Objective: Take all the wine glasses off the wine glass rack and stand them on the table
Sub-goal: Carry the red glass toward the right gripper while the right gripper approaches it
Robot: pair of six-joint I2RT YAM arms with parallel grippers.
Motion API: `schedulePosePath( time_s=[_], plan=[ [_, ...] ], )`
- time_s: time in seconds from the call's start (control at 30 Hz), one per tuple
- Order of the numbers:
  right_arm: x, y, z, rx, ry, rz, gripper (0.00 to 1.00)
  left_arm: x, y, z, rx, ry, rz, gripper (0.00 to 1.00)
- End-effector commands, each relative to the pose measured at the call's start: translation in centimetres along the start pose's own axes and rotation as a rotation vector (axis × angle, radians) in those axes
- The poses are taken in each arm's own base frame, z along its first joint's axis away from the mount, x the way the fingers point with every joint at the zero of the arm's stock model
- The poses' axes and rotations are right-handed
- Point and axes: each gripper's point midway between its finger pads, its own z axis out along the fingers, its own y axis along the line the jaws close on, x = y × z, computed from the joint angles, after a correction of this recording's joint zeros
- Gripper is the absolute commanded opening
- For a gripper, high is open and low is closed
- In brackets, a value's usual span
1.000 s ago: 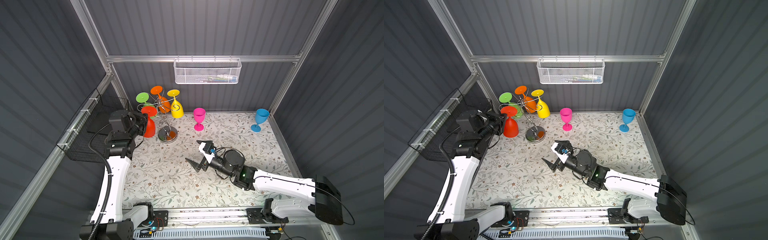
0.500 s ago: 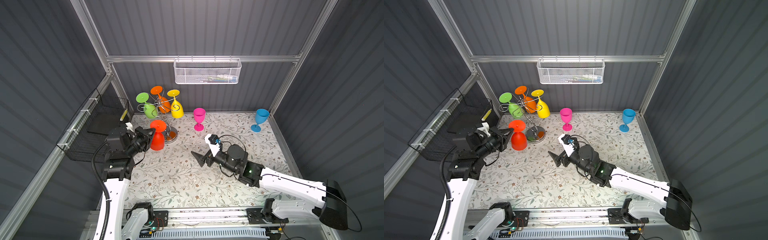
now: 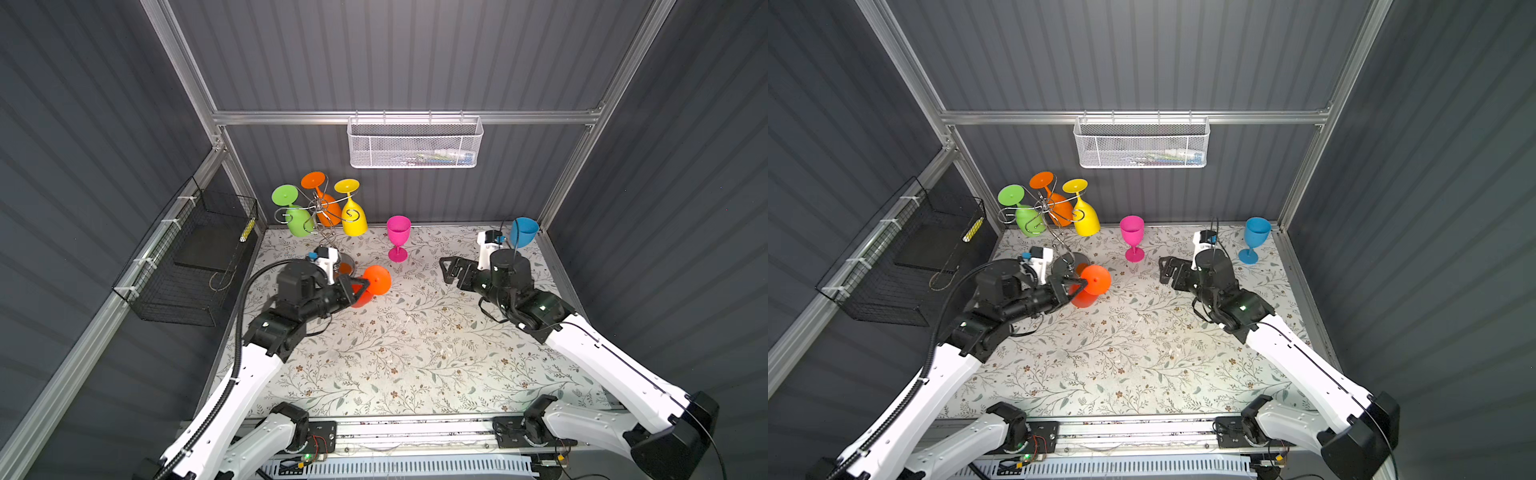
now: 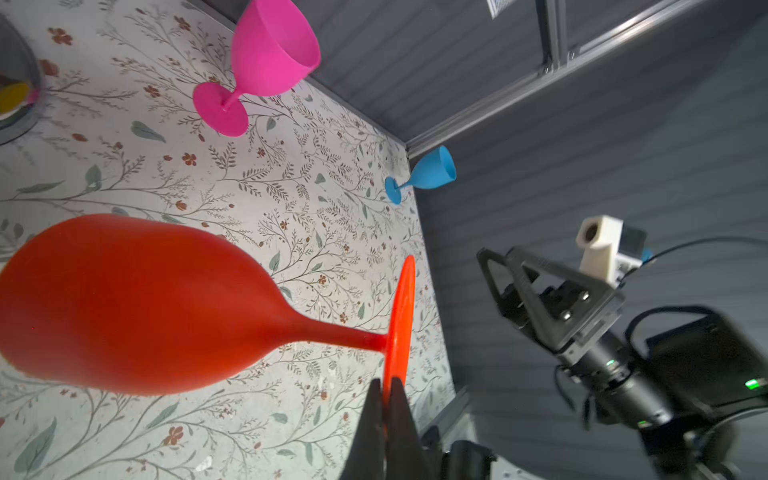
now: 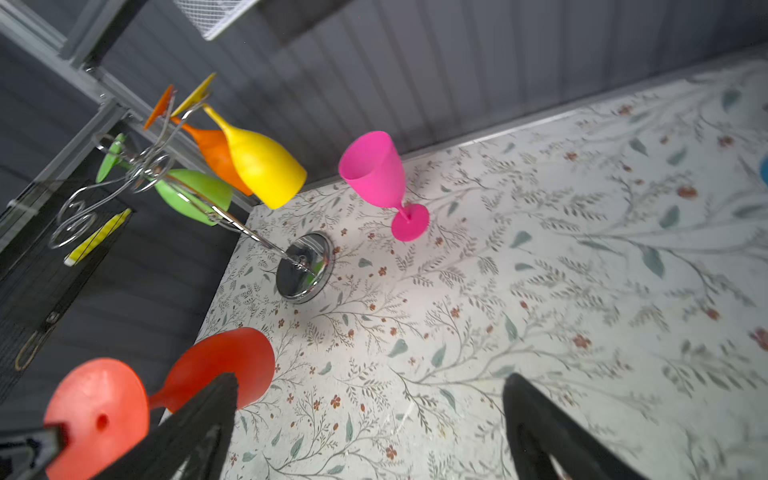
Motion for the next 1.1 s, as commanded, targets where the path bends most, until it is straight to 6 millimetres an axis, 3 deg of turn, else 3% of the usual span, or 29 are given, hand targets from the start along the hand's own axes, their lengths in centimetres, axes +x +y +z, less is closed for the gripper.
schedulePosePath(
  time_s=[0.0,0.33,0.47,0.77,1.07],
  plan=[
    [0.7,-3.4,-1.6,0.106,0.072,0.23,0.99,0.2,-1.0,2.5,-0.039,-0.103,0.263,0.0],
    [3.3,-7.9,-4.1,0.22,0.138,0.482,0.95,9.1,-6.7,9.0,0.019,-0.227,0.868,0.0],
    [4.5,-8.9,-4.8,0.264,0.178,0.541,0.92,11.7,-8.4,11.7,0.016,-0.226,1.085,0.0],
    [6.8,-8.8,-5.8,0.249,0.278,0.607,0.83,12.7,-10.0,14.7,-0.008,-0.341,1.346,0.0],
    [8.5,-8.7,-5.2,0.201,0.322,0.667,0.63,14.4,-11.2,16.9,-0.029,-0.39,1.541,0.0]
  ],
)
